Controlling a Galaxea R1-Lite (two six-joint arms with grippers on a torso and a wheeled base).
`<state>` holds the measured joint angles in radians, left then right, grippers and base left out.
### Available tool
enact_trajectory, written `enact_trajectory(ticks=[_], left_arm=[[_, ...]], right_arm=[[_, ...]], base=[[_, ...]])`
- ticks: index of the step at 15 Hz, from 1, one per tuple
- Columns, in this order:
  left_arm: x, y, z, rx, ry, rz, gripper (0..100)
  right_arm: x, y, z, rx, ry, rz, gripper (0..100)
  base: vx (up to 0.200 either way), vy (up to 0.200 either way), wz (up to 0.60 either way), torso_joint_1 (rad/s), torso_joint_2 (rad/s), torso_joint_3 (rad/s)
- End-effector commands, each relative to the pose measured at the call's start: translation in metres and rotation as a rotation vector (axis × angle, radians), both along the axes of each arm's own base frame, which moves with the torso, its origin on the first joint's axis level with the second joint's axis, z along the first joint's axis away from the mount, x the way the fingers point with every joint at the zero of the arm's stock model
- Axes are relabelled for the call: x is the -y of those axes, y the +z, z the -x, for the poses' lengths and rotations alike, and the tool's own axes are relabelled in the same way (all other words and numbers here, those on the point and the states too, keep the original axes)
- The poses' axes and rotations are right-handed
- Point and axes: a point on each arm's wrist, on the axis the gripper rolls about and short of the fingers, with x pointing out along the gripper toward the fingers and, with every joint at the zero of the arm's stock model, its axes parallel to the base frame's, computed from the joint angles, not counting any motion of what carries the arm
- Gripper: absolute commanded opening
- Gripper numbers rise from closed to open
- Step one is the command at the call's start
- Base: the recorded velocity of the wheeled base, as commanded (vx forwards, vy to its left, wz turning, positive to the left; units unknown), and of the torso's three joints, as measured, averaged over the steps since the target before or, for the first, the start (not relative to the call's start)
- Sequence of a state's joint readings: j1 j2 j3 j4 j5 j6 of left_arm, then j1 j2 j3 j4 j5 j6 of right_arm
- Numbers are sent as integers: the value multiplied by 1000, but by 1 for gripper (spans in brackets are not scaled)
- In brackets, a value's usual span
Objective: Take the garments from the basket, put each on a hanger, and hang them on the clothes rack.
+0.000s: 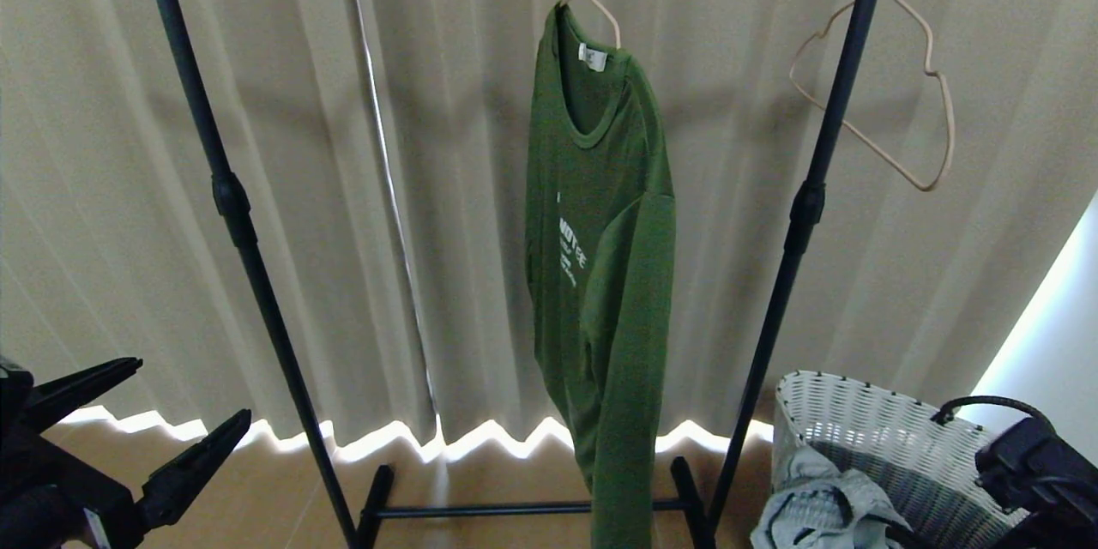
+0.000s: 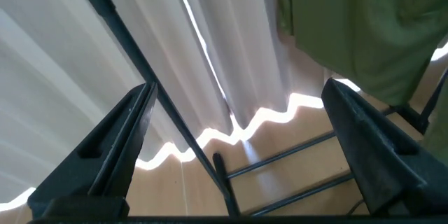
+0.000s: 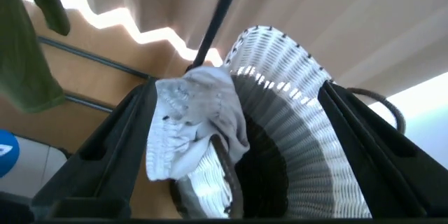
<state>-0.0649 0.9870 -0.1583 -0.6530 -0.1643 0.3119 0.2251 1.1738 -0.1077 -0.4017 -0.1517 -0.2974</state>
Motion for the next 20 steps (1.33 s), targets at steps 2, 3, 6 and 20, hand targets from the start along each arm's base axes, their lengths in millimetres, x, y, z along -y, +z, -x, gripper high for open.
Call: enact_trajectory(ticks=[2, 3, 6, 20], left_arm=[[5, 2, 4, 17, -45, 3, 100], [5, 3, 5, 25, -45, 4, 100], [4, 7, 5, 48, -41, 12, 100], [5, 6, 5, 41, -46, 9, 100]], right_arm=[[-11, -12, -46, -172, 2, 40, 100], [-12, -17, -54, -199, -9, 57, 100], [-16, -36, -73, -287, -58, 131, 100], [-16, -68, -121, -363, -171, 212, 0]], base=[[0, 0, 0, 0, 0, 0], [0, 0, 0, 0, 0, 0], [0, 0, 0, 0, 0, 0], [0, 0, 0, 0, 0, 0]])
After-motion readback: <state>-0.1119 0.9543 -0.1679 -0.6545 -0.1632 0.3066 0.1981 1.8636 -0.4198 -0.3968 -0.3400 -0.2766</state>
